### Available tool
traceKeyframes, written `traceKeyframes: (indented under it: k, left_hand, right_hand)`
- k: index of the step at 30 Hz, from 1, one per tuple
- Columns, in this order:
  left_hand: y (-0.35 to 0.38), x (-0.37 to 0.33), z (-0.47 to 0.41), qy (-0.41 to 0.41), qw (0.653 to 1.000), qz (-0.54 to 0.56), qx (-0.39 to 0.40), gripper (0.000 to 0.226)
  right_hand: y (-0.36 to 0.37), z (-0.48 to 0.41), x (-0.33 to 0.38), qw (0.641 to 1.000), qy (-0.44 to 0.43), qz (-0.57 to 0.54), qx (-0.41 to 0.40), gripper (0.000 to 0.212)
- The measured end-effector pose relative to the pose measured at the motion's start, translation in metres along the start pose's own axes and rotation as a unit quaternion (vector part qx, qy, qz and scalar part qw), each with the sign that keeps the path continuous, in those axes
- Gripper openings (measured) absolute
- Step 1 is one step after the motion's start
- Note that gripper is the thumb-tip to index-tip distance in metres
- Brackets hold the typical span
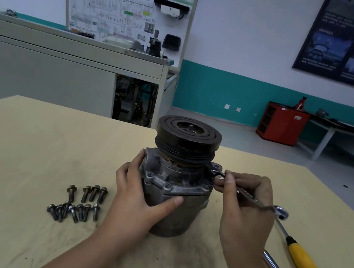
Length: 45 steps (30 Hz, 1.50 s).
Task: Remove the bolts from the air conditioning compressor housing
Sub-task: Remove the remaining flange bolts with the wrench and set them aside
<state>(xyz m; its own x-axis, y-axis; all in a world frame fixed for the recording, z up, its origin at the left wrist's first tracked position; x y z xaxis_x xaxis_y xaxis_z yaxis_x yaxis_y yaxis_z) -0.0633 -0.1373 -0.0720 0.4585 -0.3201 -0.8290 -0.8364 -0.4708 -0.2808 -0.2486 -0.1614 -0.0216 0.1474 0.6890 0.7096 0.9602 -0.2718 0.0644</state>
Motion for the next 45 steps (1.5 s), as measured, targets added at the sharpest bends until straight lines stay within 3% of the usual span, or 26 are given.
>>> traceKeyframes:
  k: [6,16,22,31,40,45]
  left_hand:
    - [-0.001,-0.001,0.001,-0.001,1.000,0.007,0.001,0.120]
    - [-0.001,0.001,0.001,-0.008,1.000,0.008,0.001,0.121]
    - [-0.001,0.000,0.001,-0.011,1.000,0.006,0.008,0.122]
    - [-0.002,-0.001,0.001,-0.004,1.000,0.009,0.001,0.119]
    - [0.000,0.002,-0.001,0.008,1.000,-0.003,-0.005,0.112]
    - [0.001,0.006,0.000,0.017,1.000,-0.007,-0.004,0.108]
  right_hand:
    - [-0.002,0.009,-0.004,0.998,0.005,0.057,0.010,0.028]
    - [-0.014,-0.017,-0.016,0.973,0.196,-0.099,0.068,0.019]
    - [-0.008,-0.026,-0.033,0.942,0.270,-0.199,0.017,0.022]
    - [0.017,-0.041,-0.055,0.920,0.340,-0.194,0.040,0.014]
    - [0.034,-0.056,-0.059,0.910,0.397,-0.082,0.083,0.017]
    - [0.034,-0.058,-0.053,0.898,0.407,-0.165,0.022,0.014]
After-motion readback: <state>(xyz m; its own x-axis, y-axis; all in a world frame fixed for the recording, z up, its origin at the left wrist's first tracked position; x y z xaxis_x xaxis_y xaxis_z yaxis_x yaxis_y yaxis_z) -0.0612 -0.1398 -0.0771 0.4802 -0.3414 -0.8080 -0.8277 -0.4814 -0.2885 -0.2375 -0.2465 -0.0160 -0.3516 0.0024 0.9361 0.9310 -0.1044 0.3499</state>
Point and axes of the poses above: each hand's wrist, its own z-axis away from the middle knuckle, its own y-axis out of the palm, x = y × z, the point moved 5 cm from there along -z, towards the middle knuckle, and after that the axes turned 6 degrees about y, right-handed, at the moved point
